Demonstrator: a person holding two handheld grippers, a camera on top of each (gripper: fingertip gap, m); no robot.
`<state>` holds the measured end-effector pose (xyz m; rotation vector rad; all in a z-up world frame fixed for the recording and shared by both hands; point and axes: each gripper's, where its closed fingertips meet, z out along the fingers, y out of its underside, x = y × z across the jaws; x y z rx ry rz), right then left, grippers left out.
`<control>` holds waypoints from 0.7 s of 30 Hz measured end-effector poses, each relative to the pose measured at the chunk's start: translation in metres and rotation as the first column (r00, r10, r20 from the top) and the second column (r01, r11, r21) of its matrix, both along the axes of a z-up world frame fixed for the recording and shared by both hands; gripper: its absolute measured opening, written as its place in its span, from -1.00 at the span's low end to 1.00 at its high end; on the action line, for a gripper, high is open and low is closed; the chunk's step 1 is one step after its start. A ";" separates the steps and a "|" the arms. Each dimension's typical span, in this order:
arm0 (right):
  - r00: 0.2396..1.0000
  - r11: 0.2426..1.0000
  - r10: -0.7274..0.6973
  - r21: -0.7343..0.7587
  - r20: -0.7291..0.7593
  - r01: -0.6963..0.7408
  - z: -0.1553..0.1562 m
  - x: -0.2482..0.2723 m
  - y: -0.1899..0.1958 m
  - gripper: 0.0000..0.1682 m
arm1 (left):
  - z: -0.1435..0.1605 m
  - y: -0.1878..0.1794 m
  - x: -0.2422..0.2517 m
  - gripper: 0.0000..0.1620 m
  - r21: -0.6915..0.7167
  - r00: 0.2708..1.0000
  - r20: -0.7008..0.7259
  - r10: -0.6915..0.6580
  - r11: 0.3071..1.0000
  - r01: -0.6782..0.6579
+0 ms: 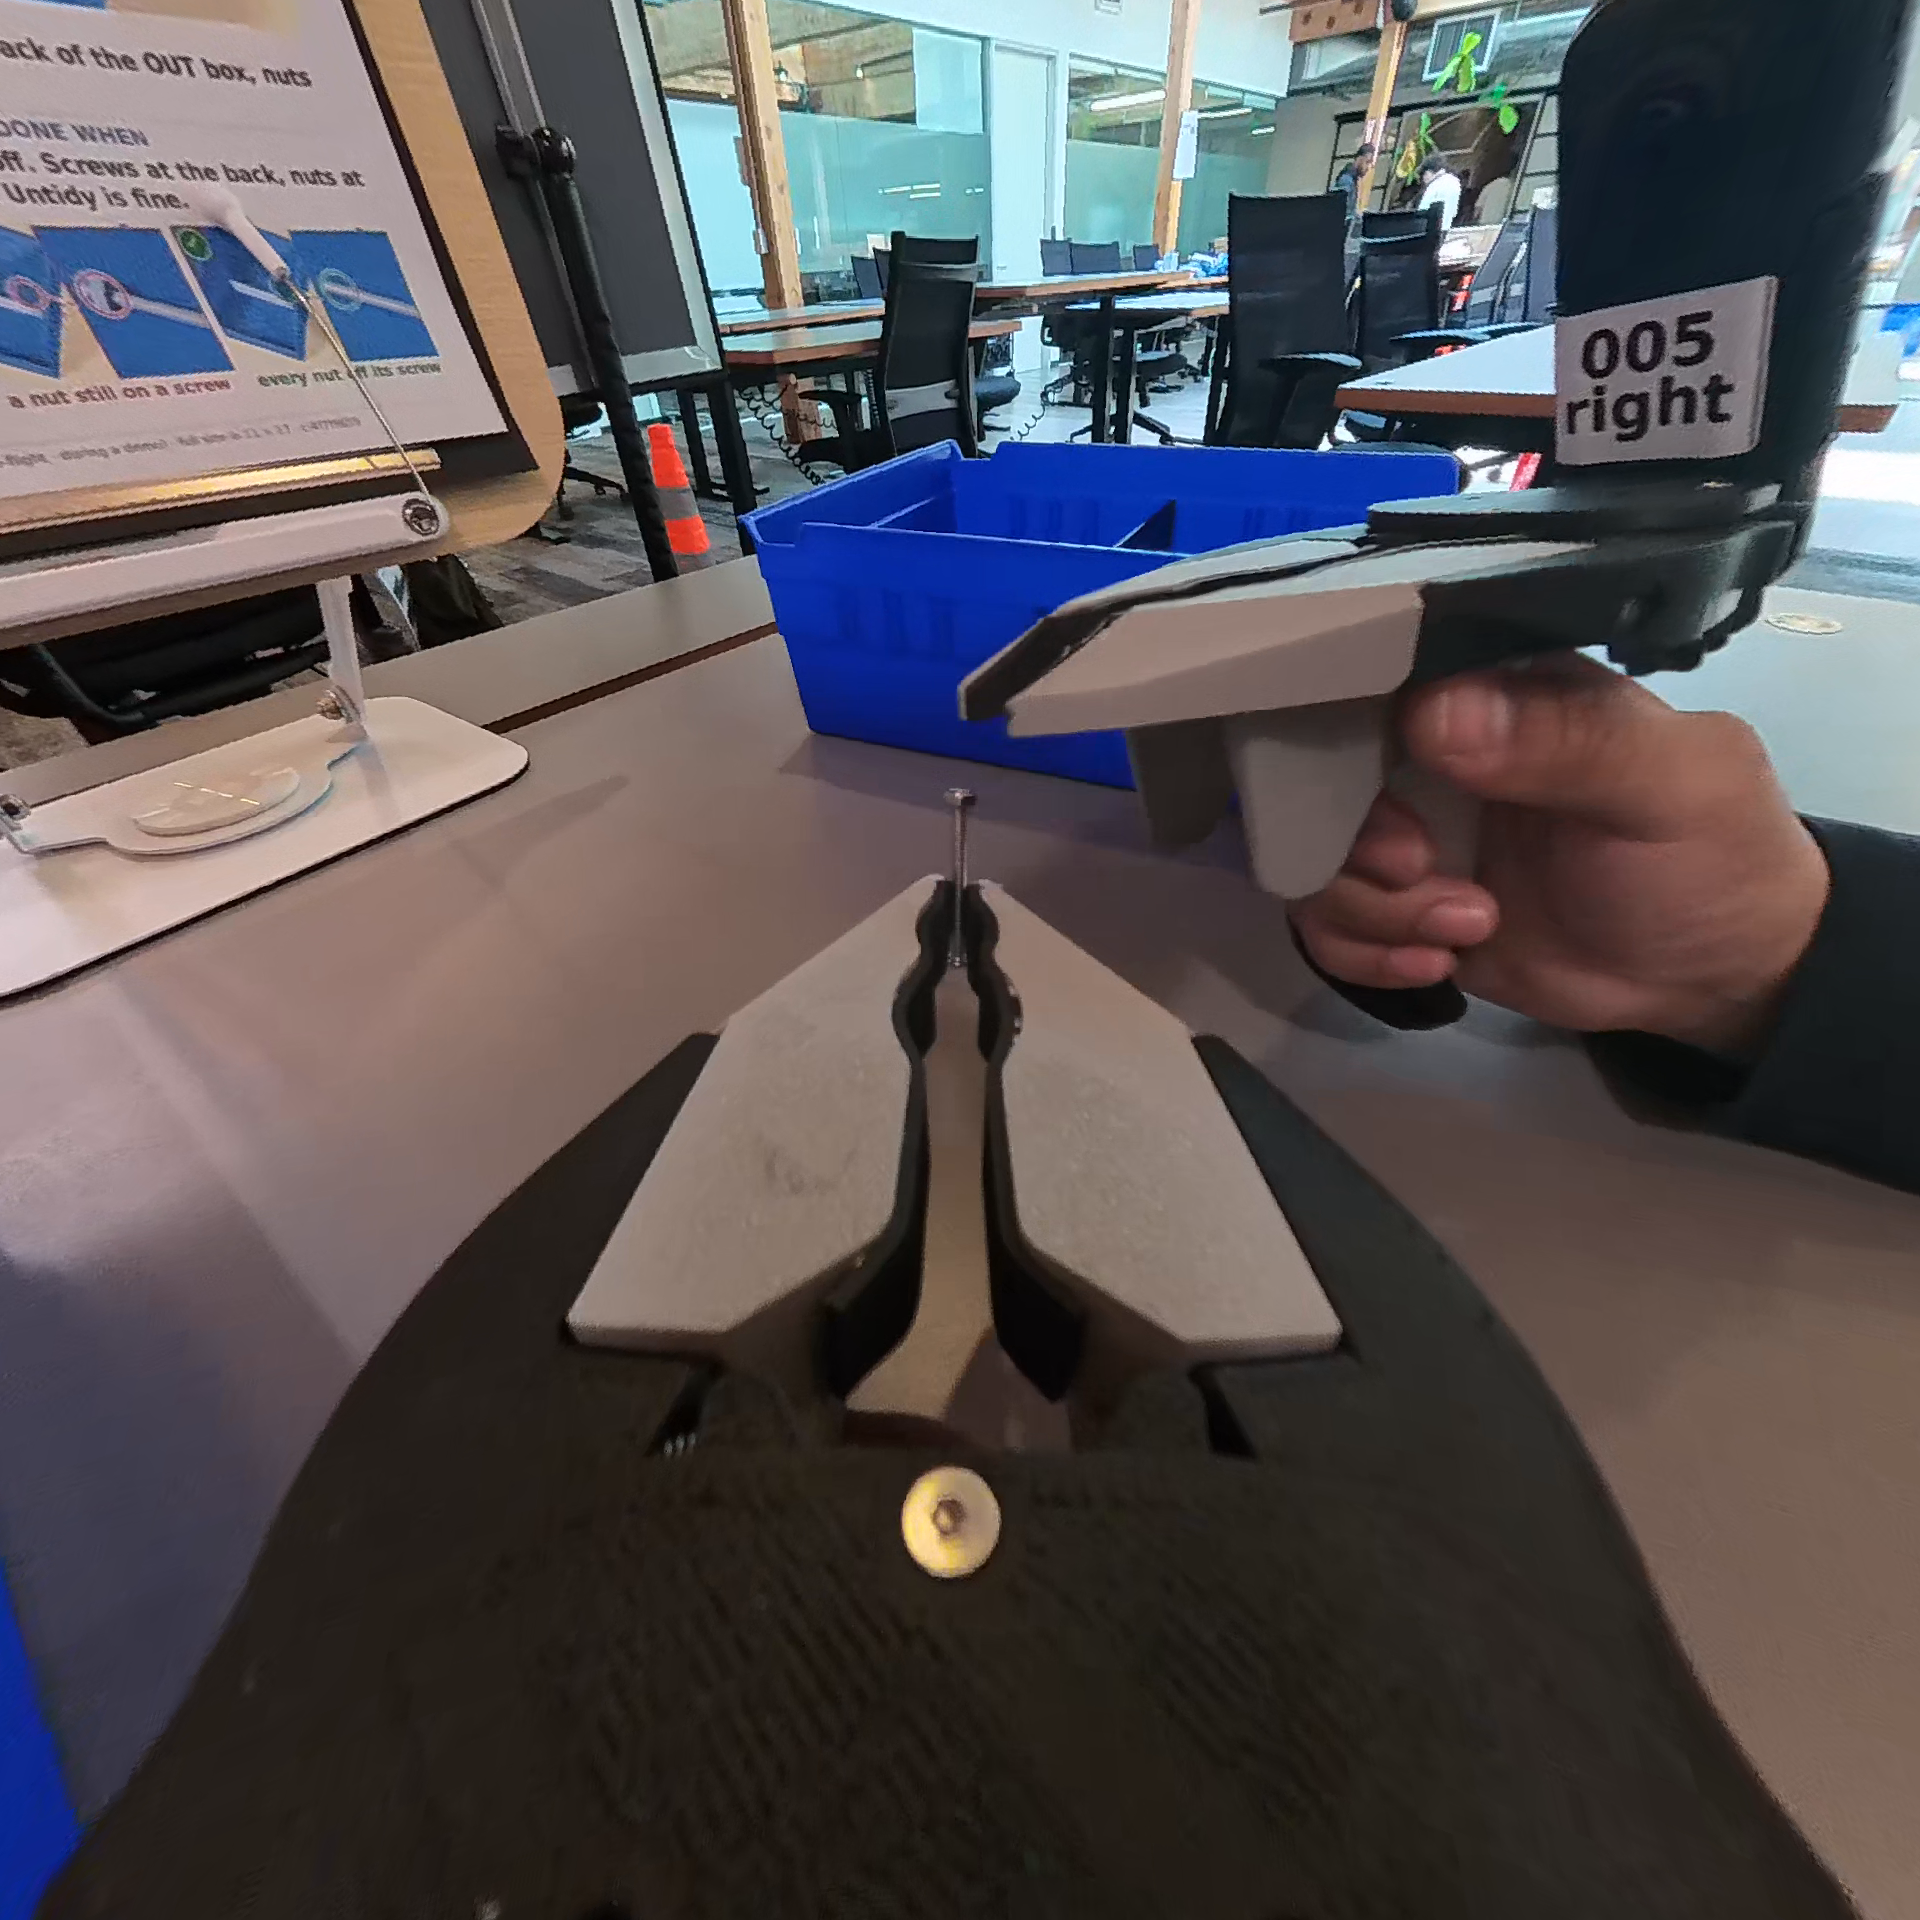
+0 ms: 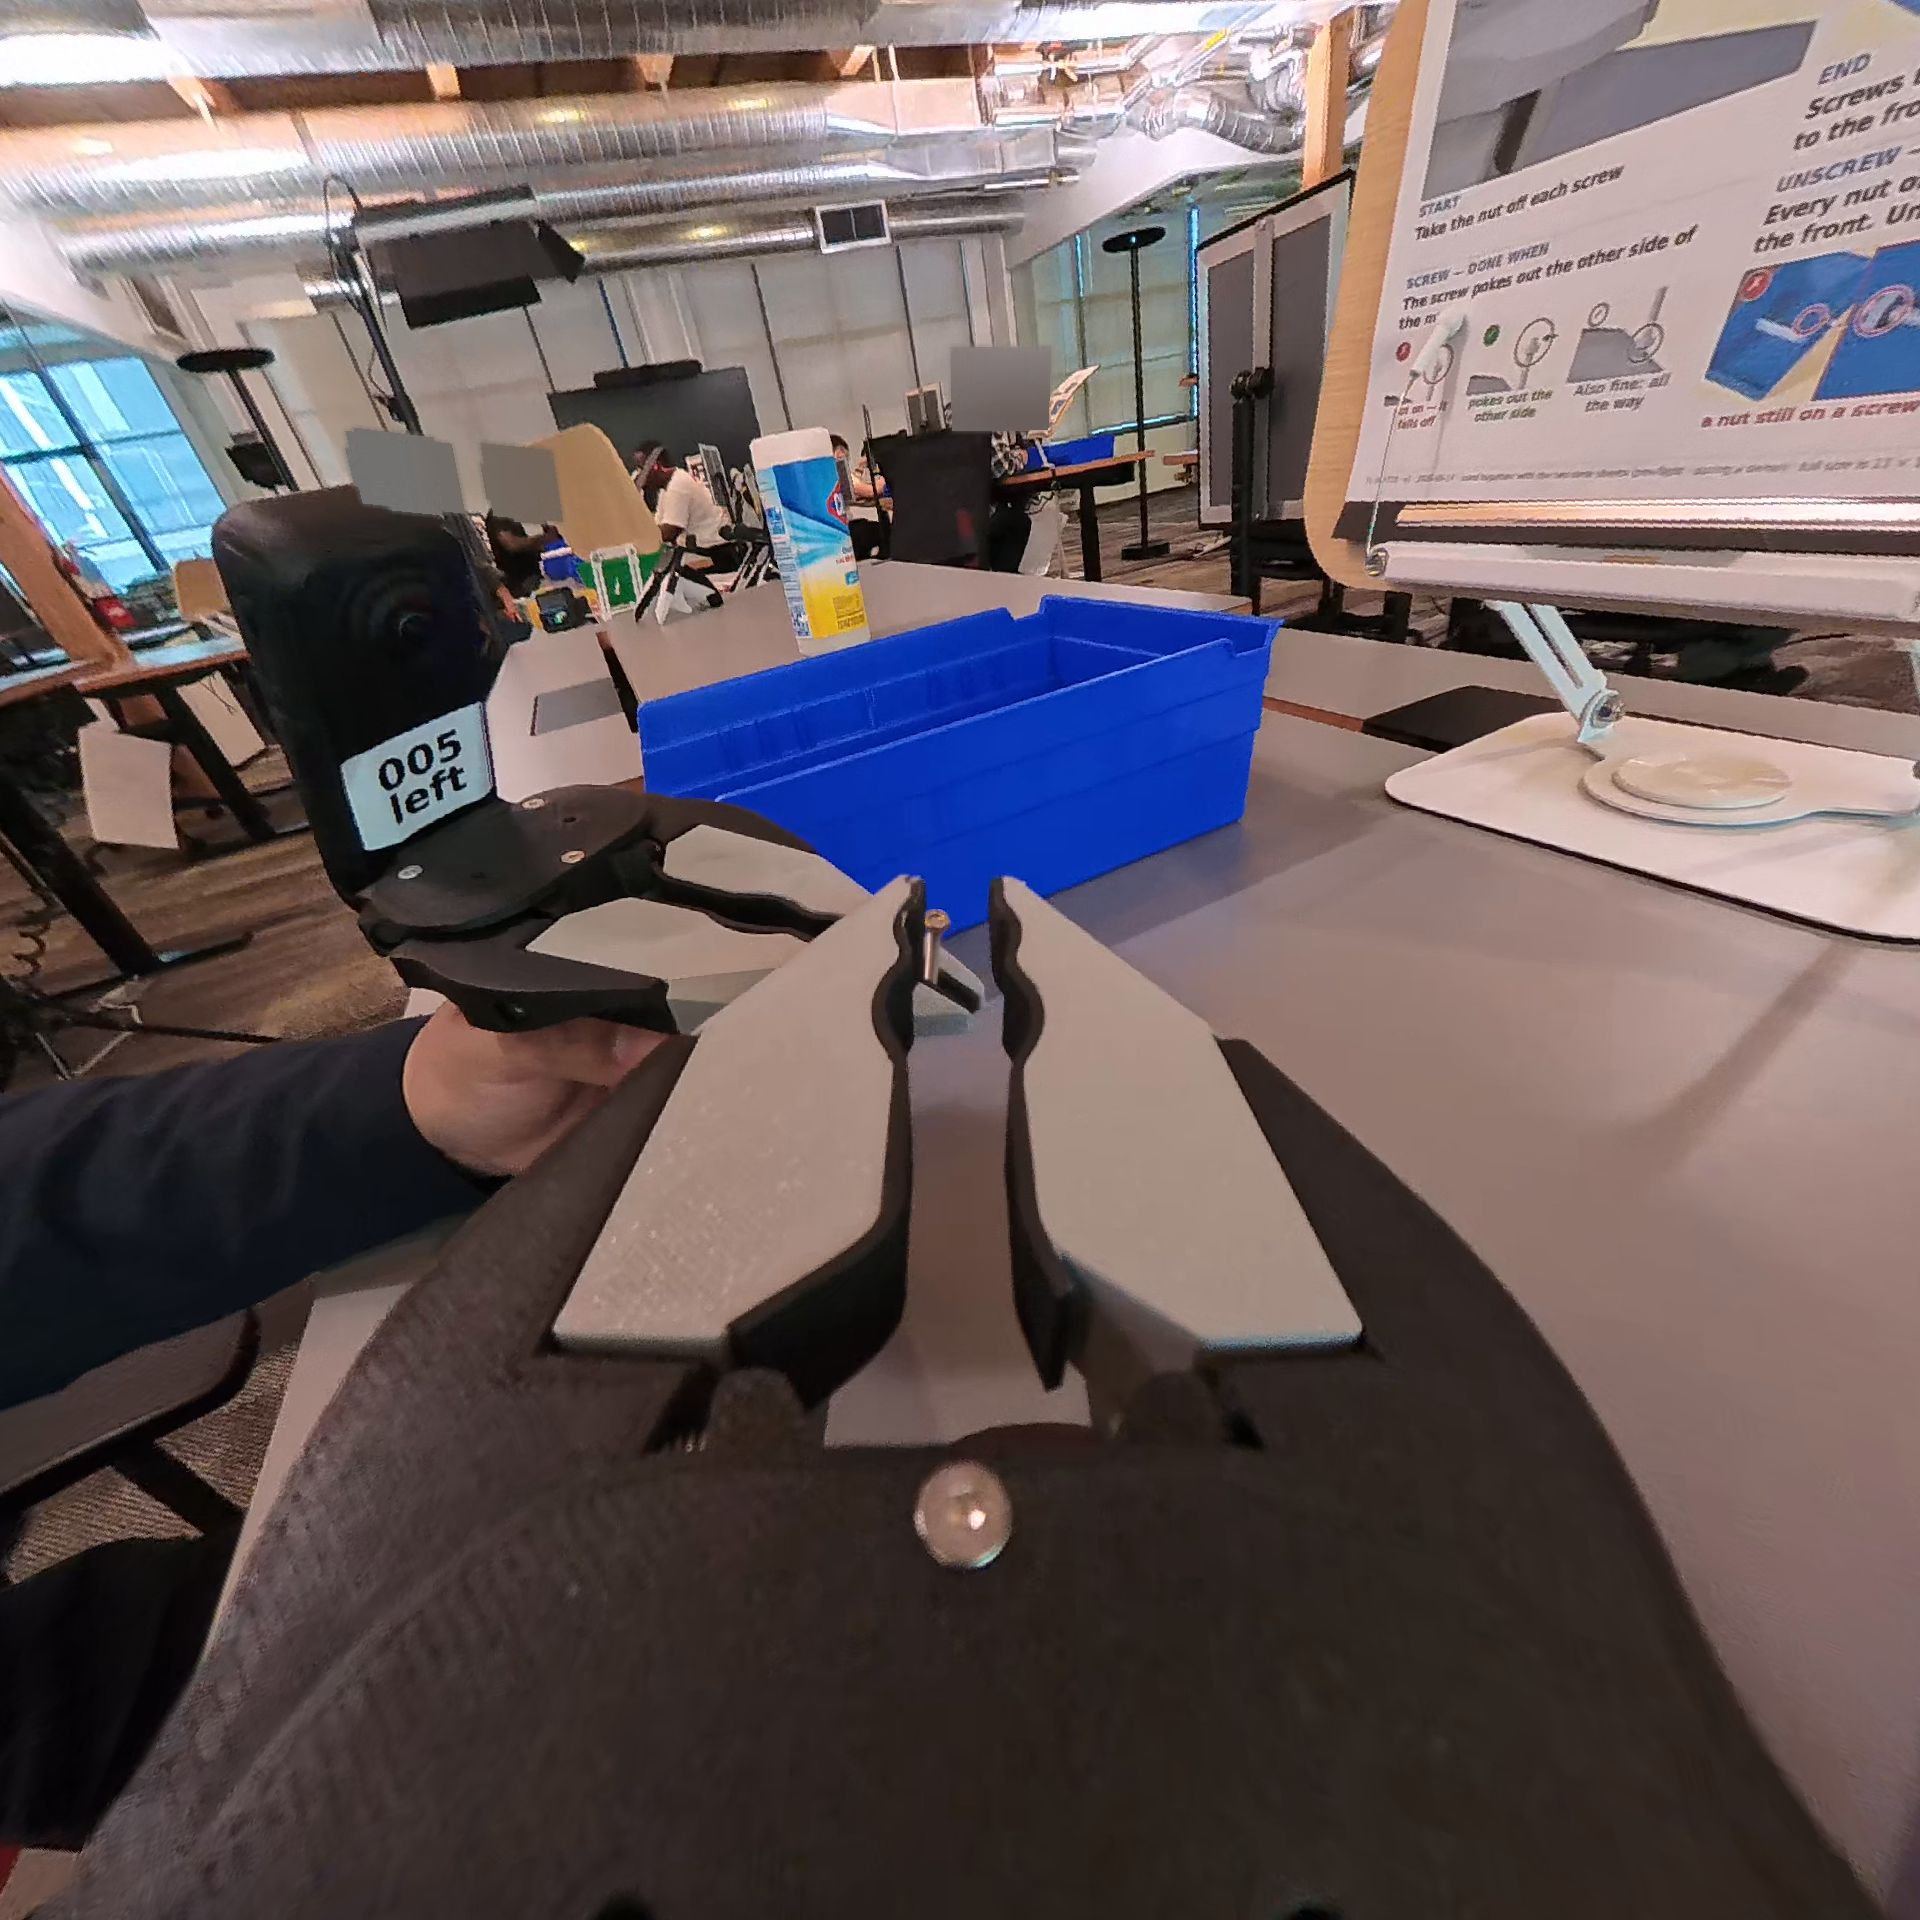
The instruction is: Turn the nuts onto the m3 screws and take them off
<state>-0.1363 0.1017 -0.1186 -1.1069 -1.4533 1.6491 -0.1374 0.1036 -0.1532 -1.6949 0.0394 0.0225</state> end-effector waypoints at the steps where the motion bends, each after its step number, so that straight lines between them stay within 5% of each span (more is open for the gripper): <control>1: 1.000 1.000 0.002 -0.005 0.002 -0.002 0.000 0.000 0.000 -0.89 | 0.000 0.000 0.000 -0.99 0.000 1.000 -0.002 0.001 1.000 -0.001; 21: 0.995 0.995 0.095 0.005 0.036 -0.095 -0.011 -0.005 -0.026 -0.79 | 0.000 0.001 0.012 -1.00 0.001 0.999 -0.030 -0.046 0.999 0.046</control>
